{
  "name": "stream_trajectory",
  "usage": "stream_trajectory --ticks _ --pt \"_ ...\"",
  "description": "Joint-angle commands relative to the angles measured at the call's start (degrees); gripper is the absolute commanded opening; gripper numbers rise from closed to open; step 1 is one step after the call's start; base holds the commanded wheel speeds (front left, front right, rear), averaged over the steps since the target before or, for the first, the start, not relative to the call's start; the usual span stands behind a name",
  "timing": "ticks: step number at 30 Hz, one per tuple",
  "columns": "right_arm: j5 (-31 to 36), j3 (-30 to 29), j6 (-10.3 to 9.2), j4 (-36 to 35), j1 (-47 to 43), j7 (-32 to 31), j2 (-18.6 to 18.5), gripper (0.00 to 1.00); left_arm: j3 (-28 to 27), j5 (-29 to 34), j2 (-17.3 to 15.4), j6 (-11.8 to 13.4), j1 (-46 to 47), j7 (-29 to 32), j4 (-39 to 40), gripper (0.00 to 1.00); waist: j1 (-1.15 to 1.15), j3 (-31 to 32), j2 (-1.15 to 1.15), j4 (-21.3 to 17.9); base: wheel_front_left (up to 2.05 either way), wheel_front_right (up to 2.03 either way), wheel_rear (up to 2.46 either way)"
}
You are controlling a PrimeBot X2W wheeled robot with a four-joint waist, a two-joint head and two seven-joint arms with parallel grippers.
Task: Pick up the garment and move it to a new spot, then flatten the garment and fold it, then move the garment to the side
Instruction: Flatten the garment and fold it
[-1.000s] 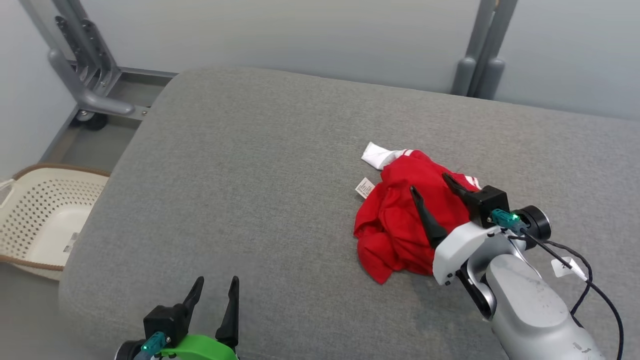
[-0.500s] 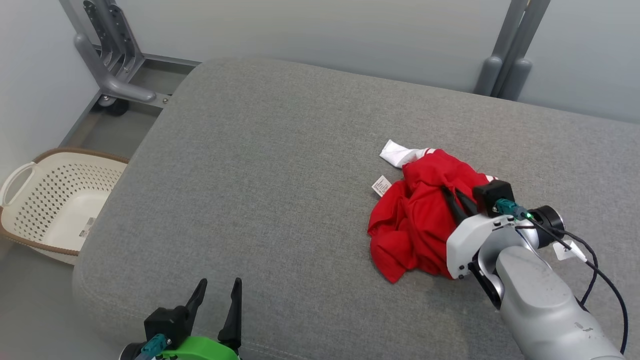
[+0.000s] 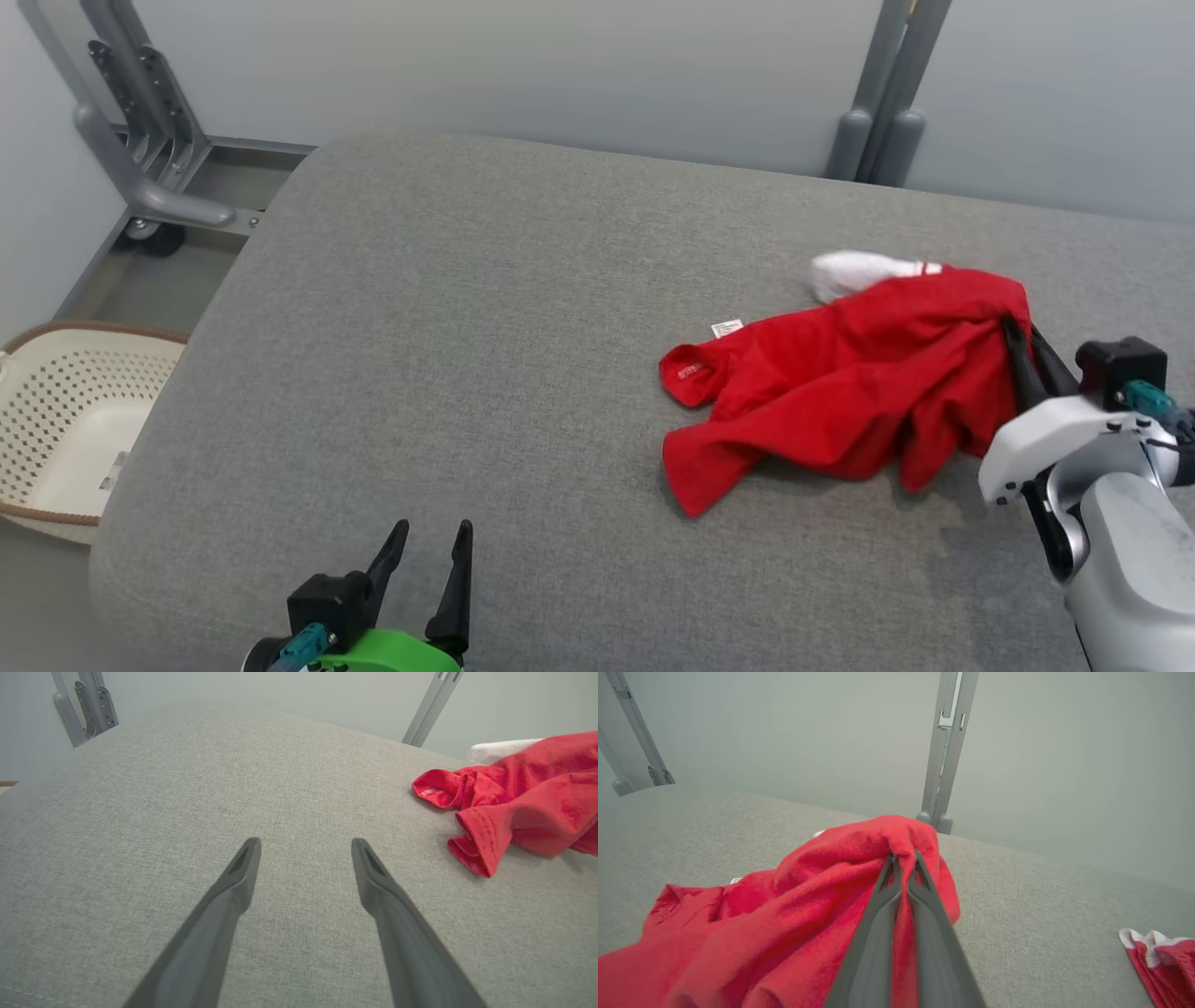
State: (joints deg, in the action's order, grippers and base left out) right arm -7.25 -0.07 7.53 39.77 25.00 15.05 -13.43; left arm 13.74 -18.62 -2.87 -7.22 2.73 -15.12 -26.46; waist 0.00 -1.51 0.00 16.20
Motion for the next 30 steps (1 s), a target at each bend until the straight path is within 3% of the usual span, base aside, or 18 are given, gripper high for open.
stream_trajectory --ticks 1,2,9,17,24,30 --pt "0.2 -0.44 -0.08 -0.03 -0.99 0.14 0.03 0.31 0.06 -0.54 -0.1 0.2 -0.43 -0.02 -0.07 1.0 0.0 0.57 0.0 -1.55 0.0 0.0 0.0" --pt "0.75 -0.85 -0.08 0.42 -2.05 0.15 -0.17 1.0 0.21 -0.57 -0.09 0.25 -0.43 -0.02 -0.13 1.0 0.0 0.7 0.0 -2.1 0.0 0.0 0.0" --pt "1.38 -3.79 -0.08 -1.48 -6.66 0.15 1.23 1.0 0.37 -0.66 -0.1 0.39 -0.31 -0.02 -0.56 1.0 0.0 1.35 0.0 -4.85 0.0 0.0 0.0" --pt "-0.16 0.97 -0.08 -10.61 -9.06 0.16 3.37 1.0 0.7 -0.75 -0.1 0.24 -1.14 -0.02 -0.78 1.0 0.0 1.65 0.0 -5.16 0.0 0.0 0.0" --pt "-2.21 9.34 -0.08 -10.79 -5.28 -0.46 3.96 1.0 2.04 -1.18 -0.09 0.09 -0.65 -0.02 -0.88 1.0 0.0 1.23 0.0 -2.45 0.0 0.0 0.0" --pt "-3.77 15.99 -0.08 -5.64 0.72 -2.37 3.32 1.0 4.16 -1.52 -0.1 0.09 0.5 -0.02 -1.01 1.0 0.0 0.18 0.0 3.18 0.0 0.0 0.0"
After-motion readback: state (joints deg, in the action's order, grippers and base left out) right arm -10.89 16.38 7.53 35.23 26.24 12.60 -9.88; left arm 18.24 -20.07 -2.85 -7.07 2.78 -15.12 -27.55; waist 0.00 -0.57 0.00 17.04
